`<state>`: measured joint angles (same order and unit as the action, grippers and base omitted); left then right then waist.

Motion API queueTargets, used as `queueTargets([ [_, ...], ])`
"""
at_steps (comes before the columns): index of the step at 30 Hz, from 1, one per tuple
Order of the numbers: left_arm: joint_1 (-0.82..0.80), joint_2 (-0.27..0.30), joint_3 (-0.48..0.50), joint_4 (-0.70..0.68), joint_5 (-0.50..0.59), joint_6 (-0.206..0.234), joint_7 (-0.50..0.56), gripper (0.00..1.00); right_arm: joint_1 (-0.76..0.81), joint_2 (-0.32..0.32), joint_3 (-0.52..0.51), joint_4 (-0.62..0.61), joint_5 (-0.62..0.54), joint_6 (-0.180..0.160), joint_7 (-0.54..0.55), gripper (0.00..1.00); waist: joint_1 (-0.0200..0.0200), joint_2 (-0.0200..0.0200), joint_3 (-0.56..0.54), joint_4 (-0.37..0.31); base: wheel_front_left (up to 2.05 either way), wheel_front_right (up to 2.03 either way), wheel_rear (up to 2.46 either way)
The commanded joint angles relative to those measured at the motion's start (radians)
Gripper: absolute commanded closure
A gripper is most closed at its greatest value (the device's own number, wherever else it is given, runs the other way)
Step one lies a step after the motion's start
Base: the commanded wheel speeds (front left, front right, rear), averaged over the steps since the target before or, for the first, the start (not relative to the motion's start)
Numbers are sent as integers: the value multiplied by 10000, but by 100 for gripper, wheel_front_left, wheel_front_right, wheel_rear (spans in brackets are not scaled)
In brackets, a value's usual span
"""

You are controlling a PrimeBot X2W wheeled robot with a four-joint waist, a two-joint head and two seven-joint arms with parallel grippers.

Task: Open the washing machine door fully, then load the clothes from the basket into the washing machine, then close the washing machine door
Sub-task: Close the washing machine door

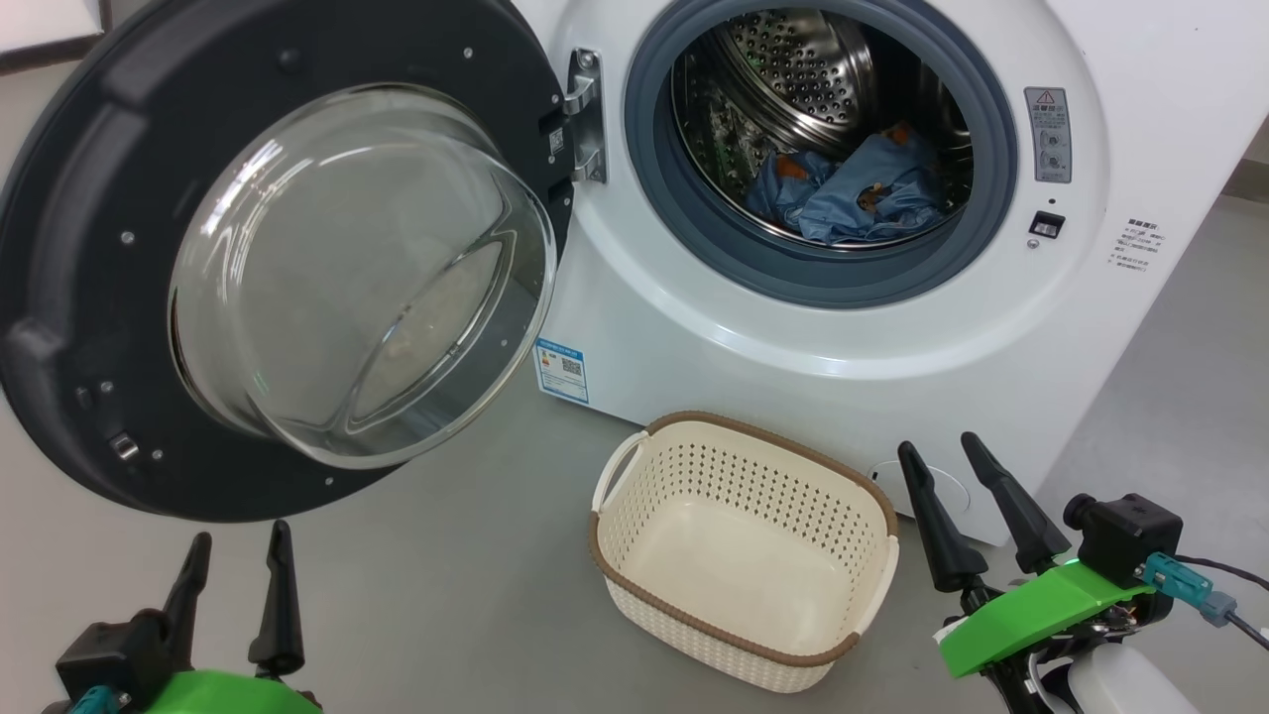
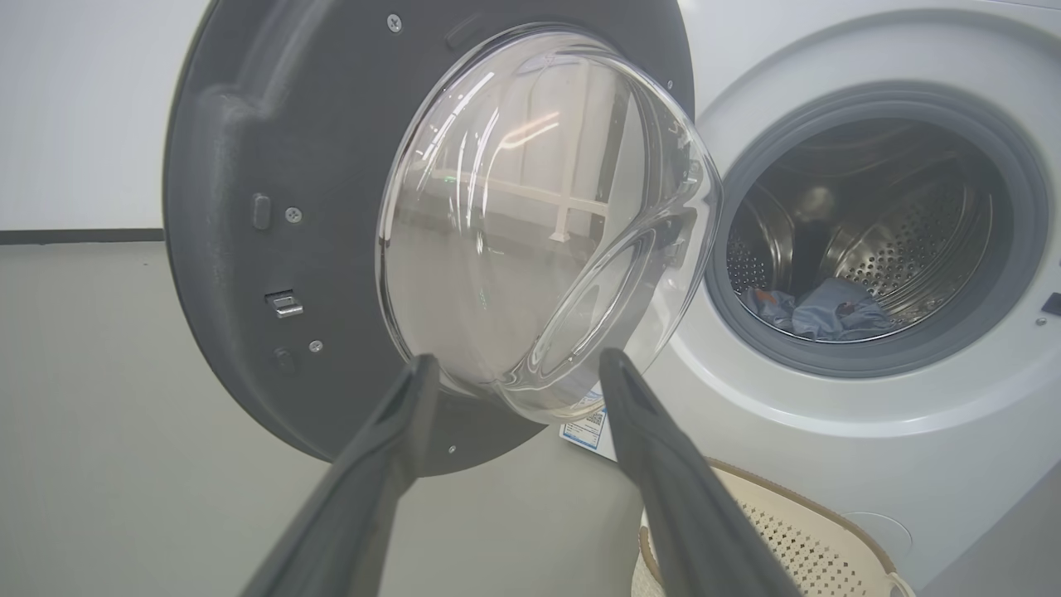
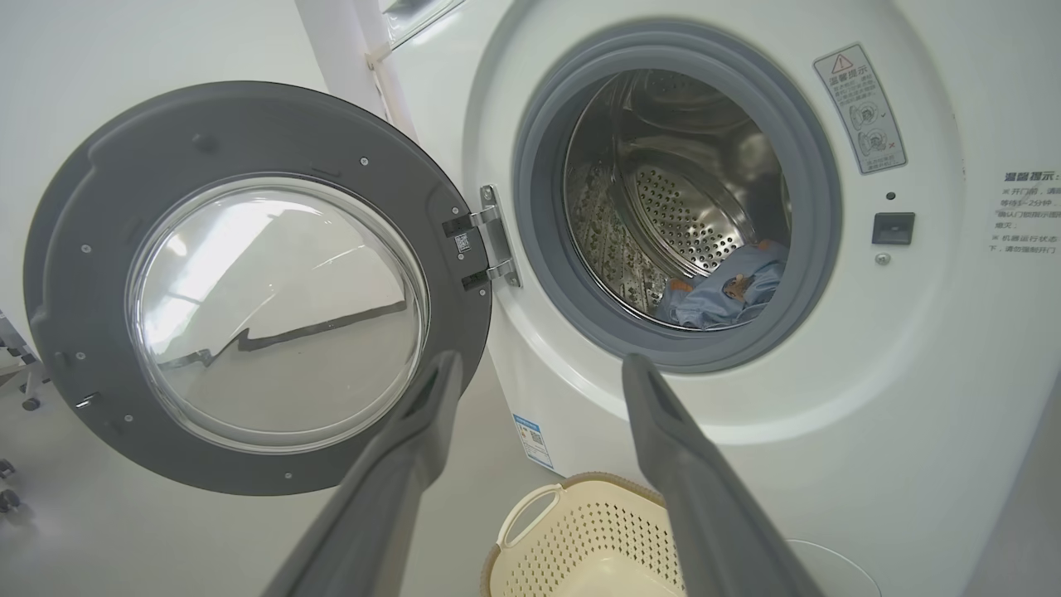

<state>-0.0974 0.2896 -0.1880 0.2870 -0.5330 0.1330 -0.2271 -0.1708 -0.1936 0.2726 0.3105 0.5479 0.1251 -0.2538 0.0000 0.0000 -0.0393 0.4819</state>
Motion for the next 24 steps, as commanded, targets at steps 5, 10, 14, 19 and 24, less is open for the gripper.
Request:
queueTargets([
  [5, -162, 277, 347, -325, -60, 116, 12, 0, -93, -108, 235, -190, 92, 56, -80, 0, 0, 0, -13, -17, 0, 0, 0],
  [10, -139, 305, 355, -378, -74, 141, -4, 0, -100, -120, 272, -189, 122, 56, -80, 0, 0, 0, -30, -58, 0, 0, 0],
  [14, -150, 361, 378, -414, -100, 157, -7, 0, -120, -130, 280, -179, 132, 56, -80, 0, 0, 0, -46, -125, 0, 0, 0],
  [19, -114, 408, 337, -552, -82, 179, -8, 100, -141, -118, 304, -169, 149, 56, -80, 0, 0, 0, -58, -237, 0, 0, 0],
  [24, -285, 683, 453, -835, -129, 104, 63, 100, -120, -100, 326, -173, 149, 56, -80, 0, 0, 0, -65, -336, 0, 0, 0],
])
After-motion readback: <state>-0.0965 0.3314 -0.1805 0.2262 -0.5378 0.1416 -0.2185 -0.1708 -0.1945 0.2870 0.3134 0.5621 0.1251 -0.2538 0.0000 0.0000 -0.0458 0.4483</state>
